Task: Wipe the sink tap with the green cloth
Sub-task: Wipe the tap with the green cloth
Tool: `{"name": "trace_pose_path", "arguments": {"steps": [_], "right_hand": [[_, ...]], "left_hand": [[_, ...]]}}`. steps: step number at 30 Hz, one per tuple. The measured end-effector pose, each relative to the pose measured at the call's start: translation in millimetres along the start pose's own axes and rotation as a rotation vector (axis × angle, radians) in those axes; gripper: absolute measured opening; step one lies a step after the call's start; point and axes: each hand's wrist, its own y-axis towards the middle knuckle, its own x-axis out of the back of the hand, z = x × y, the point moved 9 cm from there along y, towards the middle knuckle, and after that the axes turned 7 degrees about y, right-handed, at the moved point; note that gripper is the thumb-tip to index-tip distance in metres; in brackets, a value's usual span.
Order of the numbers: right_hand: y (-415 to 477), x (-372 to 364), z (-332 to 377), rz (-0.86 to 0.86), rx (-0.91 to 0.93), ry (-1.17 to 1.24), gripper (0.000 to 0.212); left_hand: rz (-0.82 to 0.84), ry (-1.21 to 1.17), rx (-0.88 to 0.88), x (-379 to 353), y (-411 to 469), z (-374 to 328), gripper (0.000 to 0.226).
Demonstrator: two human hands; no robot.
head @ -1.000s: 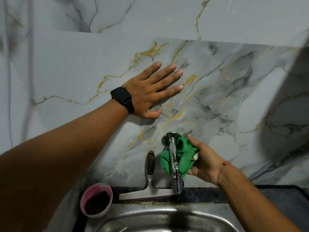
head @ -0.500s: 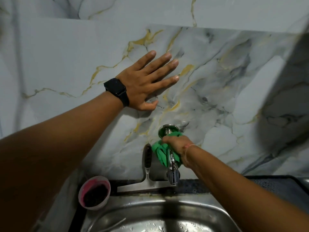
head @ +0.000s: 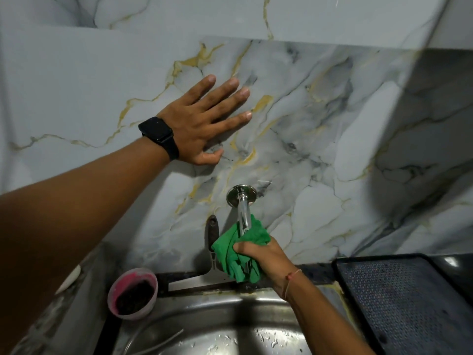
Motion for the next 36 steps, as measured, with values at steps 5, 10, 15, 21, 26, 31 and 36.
{"name": "trace_pose_path", "arguments": {"steps": [5, 10, 15, 21, 26, 31, 36], "right_hand": [[10, -13, -18, 0.201, -0.138, 0.27, 0.022], [3, 1, -13, -0.089, 0.117, 0.131, 0.032], [-35, 14, 0, -0.628, 0.454, -0.365, 0.051], [-54, 46, -28, -0.465, 0.327, -0.459, 0.06], [-78, 63, -32, -0.248, 0.182, 0.073, 0.064], [-127, 73, -24, -0.187, 0.001, 0.329, 0.071], [-169, 80, 10, -0.107, -0.027, 0.566, 0.093]], "left_hand": [[-0.018, 0.01, -0.007, -1, -1, -1, 0.084], [-0.015, 0.0, 0.004, -1, -1, 1, 0.084], [0.004, -0.024, 0.003, 2, 1, 0, 0.085], [0.071, -0.065, -0.002, 0, 2, -2, 0.088], [0.282, -0.185, 0.049, 13, 4, 0, 0.096], [0.644, -0.741, 0.46, 61, 14, -48, 0.093], [1.03, -1.707, 1.007, 142, -6, -201, 0.059]]}}
